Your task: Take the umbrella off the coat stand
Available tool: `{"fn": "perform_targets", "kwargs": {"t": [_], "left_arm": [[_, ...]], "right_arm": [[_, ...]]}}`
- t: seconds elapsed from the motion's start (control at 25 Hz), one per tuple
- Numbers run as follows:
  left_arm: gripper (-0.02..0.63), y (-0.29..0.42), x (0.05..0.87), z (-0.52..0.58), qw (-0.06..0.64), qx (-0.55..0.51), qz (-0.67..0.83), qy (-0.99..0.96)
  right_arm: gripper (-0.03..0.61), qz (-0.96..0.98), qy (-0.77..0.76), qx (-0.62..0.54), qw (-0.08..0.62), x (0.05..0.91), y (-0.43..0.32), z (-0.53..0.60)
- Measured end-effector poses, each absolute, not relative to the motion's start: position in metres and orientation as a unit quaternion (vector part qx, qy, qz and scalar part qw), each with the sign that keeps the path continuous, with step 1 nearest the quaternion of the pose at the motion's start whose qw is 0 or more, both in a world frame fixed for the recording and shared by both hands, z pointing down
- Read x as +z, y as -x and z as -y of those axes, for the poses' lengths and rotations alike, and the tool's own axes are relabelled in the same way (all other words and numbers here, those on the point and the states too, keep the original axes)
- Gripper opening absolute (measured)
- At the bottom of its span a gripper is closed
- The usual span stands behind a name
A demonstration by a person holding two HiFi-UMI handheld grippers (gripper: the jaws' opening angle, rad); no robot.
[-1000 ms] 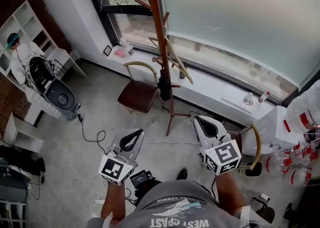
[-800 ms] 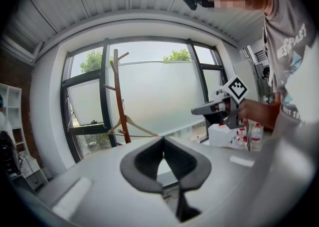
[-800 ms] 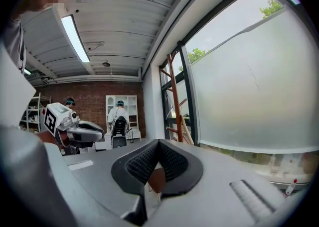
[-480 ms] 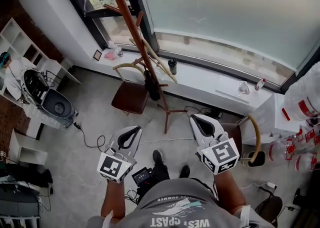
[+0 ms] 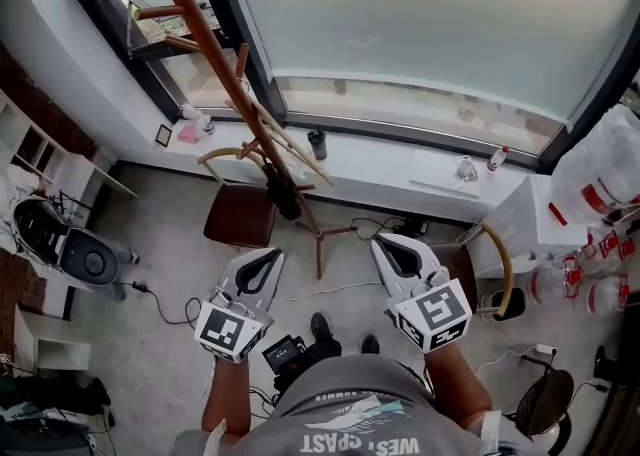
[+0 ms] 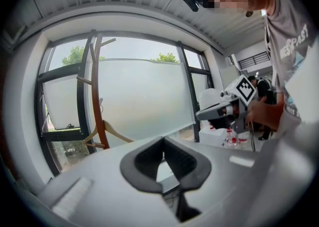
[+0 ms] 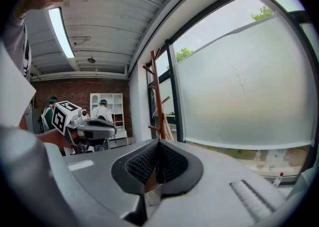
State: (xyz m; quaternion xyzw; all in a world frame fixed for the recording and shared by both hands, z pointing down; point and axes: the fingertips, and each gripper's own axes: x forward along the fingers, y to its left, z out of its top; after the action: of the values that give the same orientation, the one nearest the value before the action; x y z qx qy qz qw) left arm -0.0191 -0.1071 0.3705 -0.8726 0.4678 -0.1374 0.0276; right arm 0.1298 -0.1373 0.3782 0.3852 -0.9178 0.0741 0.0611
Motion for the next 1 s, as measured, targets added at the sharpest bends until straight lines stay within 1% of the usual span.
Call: {"fn": "perform_targets", "kwargs": {"t": [0.36,1.0], "left_arm": [[0.003,0.059,0.382,0.157,0.029,-0.131,-0.439,0.888],[0.003,0.145,0.398,0.23,0.015,-0.106,-0.407,0.907]], "right_arm": [[0.002,0.9,-0.422,0.074,0.079,0.379,-0.101,0.17],[0.002,0.876,-0.466,0.06,0.107,0.377,-0.021,0.224]]}}
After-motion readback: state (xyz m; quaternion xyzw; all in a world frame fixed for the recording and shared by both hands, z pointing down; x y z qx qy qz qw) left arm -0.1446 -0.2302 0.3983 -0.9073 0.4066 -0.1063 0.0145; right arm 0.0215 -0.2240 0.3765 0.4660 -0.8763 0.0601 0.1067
